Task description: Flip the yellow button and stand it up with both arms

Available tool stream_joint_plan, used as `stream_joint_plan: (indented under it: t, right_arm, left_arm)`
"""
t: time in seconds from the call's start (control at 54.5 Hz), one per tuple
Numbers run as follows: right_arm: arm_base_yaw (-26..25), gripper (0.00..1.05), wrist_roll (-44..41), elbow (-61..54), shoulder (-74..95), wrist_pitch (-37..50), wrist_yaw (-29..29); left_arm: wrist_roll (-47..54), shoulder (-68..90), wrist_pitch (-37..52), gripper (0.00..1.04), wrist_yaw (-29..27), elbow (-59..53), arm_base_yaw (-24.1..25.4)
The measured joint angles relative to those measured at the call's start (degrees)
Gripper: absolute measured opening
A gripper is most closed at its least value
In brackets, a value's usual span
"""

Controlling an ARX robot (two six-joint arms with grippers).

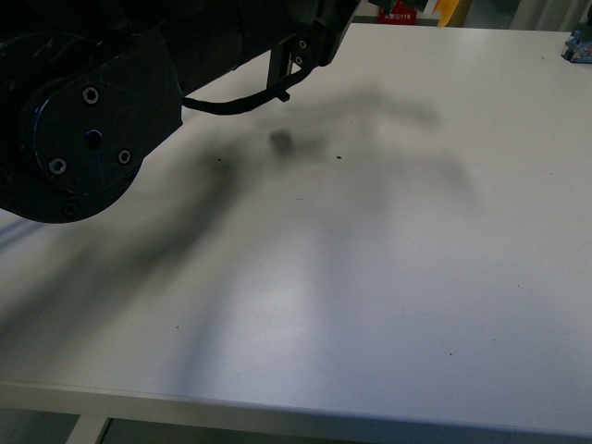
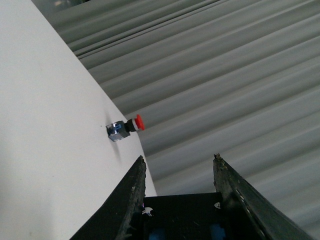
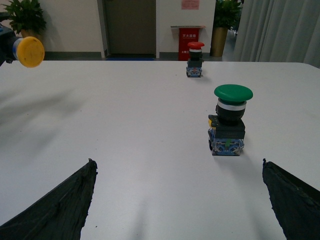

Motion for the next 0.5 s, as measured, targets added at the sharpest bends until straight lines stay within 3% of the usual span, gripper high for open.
stream_joint_plan:
  t: [0.496]
  right_arm:
    - [0.0, 0.97, 0.0, 0.0, 0.0, 0.0, 0.0]
  left_arm:
    - [-4.8, 1.6, 4.0, 0.35, 0.5, 0.8, -0.9]
